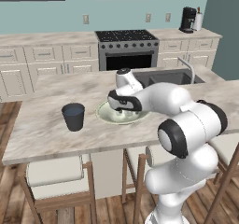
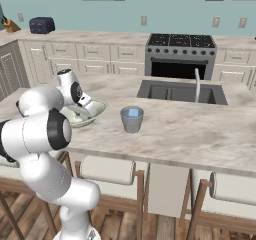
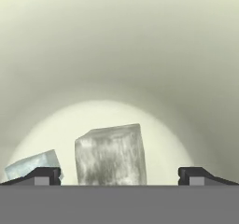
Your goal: There are four ice cubes in the ice bowl. Place two ice cubes in each glass of water.
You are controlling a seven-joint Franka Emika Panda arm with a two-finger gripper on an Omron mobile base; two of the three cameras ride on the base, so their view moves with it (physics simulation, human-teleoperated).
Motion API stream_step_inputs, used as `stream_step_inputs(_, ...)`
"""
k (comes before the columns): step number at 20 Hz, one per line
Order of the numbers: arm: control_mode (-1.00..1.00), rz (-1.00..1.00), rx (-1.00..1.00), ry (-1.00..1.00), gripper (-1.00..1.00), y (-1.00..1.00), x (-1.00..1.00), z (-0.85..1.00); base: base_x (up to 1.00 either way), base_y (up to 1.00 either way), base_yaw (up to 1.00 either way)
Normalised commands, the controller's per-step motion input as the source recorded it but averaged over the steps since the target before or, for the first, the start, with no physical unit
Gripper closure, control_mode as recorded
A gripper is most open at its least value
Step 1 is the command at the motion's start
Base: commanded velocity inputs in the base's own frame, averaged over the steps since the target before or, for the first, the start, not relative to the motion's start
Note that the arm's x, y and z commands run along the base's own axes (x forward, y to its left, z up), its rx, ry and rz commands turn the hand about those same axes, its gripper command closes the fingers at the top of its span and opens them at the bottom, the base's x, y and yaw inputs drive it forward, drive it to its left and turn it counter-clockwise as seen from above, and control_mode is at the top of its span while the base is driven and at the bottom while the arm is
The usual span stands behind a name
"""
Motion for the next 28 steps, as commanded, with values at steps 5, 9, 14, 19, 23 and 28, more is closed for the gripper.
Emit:
stream_step_inputs(5, -1.00, 0.00, 0.00, 0.05, 1.00, 0.00, 0.00, -0.13, 0.00, 0.00, 0.00)
stream_step_inputs(9, -1.00, -0.01, 0.00, 0.09, 1.00, -0.01, 0.00, -0.29, 0.00, 0.00, 0.00)
stream_step_inputs(14, -1.00, 0.00, 0.00, 0.05, 1.00, -0.04, 0.00, -0.11, 0.00, 0.00, 0.00)
stream_step_inputs(19, -1.00, 0.00, 0.00, 0.00, 1.00, 0.03, -0.13, 0.30, 0.00, 0.00, 0.00)
stream_step_inputs(23, -1.00, 0.00, 0.00, 0.00, 1.00, 0.38, -0.61, 0.58, 0.00, 0.00, 0.00)
stream_step_inputs(28, -1.00, 0.00, 0.06, 0.00, 1.00, 0.77, -0.91, 0.36, 0.00, 0.00, 0.00)
